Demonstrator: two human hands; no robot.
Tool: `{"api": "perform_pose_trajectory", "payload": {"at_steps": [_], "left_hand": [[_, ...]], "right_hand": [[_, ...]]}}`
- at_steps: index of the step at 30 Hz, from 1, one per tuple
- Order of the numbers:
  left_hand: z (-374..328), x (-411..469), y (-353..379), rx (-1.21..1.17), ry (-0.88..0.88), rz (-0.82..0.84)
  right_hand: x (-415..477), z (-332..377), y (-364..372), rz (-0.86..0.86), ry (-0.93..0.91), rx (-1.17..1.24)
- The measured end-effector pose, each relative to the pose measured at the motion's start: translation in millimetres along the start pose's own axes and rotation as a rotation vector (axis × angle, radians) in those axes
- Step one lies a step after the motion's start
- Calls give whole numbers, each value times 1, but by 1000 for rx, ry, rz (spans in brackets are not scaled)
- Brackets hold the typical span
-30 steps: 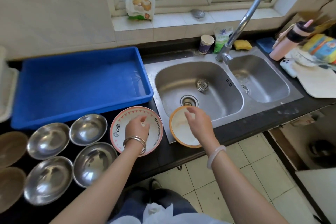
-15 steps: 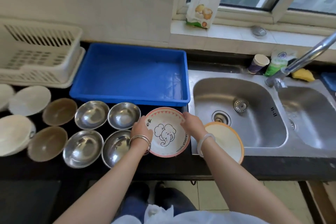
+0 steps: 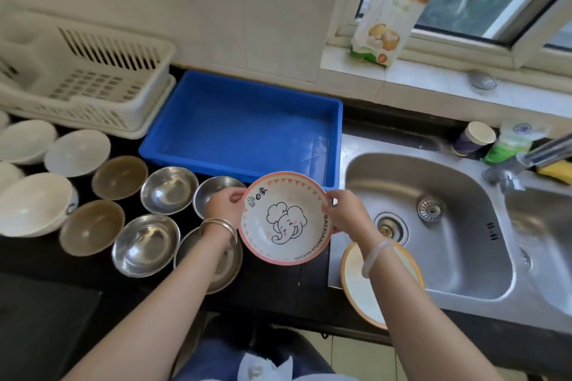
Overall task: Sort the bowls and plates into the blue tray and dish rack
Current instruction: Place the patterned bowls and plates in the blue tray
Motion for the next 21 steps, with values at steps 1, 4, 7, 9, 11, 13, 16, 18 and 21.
{"api": "perform_pose_trajectory", "payload": {"at_steps": [1, 4, 7, 9, 11, 13, 16, 18, 21], "left_hand": [[-4, 3, -5, -40, -14, 6], [-13, 13, -20, -143, -56, 27], [-21, 27, -32, -368, -119, 57], [-24, 40, -40, -512, -149, 69], [-24, 55, -49, -622, -177, 57], [-21, 77, -60, -642, -186, 9], [-17, 118, -75, -508, -158, -43], [-16, 144, -84, -447, -157, -57], [-10, 179, -90, -421, -184, -48]], "right_hand": [[2, 7, -6, -7, 0, 28], [13, 34, -20, -32, -11, 89], [33, 64, -22, -22, -16, 175], [48, 83, -17, -11, 2, 247], [62, 102, -8, -12, 9, 301], [78, 119, 6, -8, 24, 359], [104, 137, 29, -9, 73, 450], [121, 146, 45, 1, 102, 499], [145, 157, 68, 36, 128, 530]]}}
Point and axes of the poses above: each hand's wrist, its own x-axis towards the middle knuckle, its own y-axis out of the palm, z = x × y, the point moved 5 cm from there along x, towards the middle knuckle, and after that the axes turned 1 degree about -x, right-handed, at the moved point
